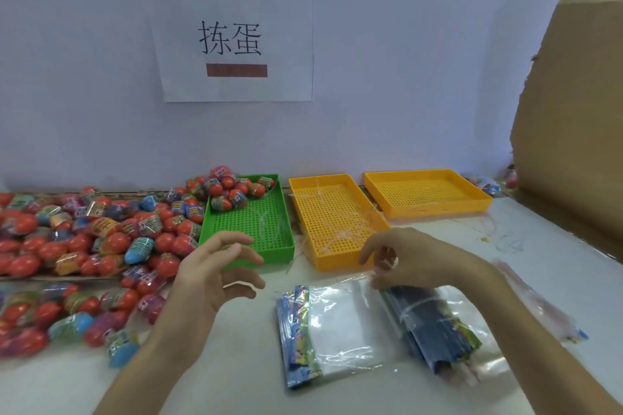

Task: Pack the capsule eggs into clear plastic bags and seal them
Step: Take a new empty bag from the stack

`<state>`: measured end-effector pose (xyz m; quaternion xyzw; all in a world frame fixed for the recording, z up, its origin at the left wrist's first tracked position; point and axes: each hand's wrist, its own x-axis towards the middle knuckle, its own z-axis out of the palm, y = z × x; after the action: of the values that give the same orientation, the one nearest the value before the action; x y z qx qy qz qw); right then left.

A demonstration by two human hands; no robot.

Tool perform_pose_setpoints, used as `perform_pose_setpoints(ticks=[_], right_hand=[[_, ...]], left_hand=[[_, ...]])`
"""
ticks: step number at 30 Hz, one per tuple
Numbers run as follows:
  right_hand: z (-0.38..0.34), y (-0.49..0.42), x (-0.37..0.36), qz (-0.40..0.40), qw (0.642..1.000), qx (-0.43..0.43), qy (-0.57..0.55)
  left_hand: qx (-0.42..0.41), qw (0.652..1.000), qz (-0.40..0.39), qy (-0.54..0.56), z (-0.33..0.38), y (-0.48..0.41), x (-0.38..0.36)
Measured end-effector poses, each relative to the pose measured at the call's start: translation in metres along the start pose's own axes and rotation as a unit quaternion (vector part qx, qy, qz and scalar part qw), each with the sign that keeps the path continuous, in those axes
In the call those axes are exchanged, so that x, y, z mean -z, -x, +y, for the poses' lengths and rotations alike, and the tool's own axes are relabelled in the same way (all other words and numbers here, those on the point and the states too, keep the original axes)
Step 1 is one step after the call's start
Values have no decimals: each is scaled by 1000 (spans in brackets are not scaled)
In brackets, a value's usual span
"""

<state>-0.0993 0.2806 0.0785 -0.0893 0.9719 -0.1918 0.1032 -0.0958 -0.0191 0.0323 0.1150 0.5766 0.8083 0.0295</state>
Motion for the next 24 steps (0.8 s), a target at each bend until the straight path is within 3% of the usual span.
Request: perform_pose_setpoints(ticks=[6, 10, 14, 21, 24], right_hand=[[-21, -3, 4, 75, 990, 92, -74], [-55, -13, 8, 142, 963, 169, -156], [-99, -25, -3, 234, 922, 256, -174], [-132, -37, -70, 261, 902, 343, -33], [-125, -40, -82, 283, 899, 332, -21]], left_hand=[[27, 999, 3, -40, -4, -3, 1], [125, 991, -12, -46, -5, -4, -1], [217, 974, -45, 39, -5, -5, -2], [145, 961, 6, 234, 9, -3, 14], [130, 963, 43, 233, 13, -4, 19]])
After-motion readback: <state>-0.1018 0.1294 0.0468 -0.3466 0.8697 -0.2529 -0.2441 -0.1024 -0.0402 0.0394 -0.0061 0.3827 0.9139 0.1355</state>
